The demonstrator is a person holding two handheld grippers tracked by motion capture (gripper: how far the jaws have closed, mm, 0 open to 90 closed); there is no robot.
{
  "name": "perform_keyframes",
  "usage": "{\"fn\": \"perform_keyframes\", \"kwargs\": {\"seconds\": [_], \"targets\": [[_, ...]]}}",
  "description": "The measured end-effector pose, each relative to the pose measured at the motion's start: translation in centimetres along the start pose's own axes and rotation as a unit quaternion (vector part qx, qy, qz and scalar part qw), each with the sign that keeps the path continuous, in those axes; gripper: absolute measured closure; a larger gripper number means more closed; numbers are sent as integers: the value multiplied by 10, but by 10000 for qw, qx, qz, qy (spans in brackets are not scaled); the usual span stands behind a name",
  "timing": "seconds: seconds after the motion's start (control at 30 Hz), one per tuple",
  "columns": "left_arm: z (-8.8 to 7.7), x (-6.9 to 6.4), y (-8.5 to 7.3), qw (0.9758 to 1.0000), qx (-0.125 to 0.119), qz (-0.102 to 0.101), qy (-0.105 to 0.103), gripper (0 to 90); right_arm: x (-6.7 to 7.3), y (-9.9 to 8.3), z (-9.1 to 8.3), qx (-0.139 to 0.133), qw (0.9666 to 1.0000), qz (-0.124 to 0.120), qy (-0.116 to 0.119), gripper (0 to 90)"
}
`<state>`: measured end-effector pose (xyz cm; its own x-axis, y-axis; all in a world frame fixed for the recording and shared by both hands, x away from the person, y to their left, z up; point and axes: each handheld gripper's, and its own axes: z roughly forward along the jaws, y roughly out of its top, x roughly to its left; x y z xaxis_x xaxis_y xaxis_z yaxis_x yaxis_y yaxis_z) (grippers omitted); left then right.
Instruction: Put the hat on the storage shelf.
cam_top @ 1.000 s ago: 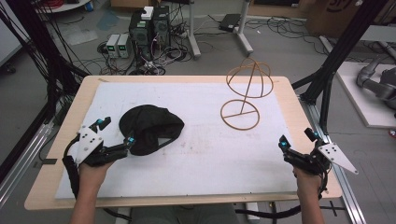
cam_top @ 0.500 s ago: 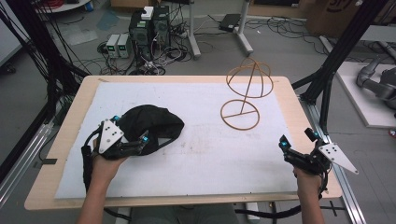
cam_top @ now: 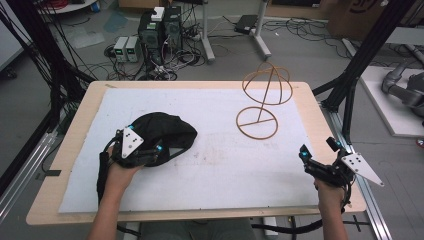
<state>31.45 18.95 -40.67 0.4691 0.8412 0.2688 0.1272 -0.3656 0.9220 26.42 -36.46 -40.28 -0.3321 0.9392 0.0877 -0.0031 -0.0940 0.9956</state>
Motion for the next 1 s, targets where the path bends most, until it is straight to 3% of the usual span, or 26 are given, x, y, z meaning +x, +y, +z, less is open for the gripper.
{"fn": "perform_keyframes", "kwargs": {"seconds": [0.47,1.0], "targets": [[10,3,-8,9997,158,-87,144,270,0,-1,1,30,10000,1,1,17],[10,5,-10,9987,231,-134,439,491,1,-2,2,29,10000,27,22,17]]}}
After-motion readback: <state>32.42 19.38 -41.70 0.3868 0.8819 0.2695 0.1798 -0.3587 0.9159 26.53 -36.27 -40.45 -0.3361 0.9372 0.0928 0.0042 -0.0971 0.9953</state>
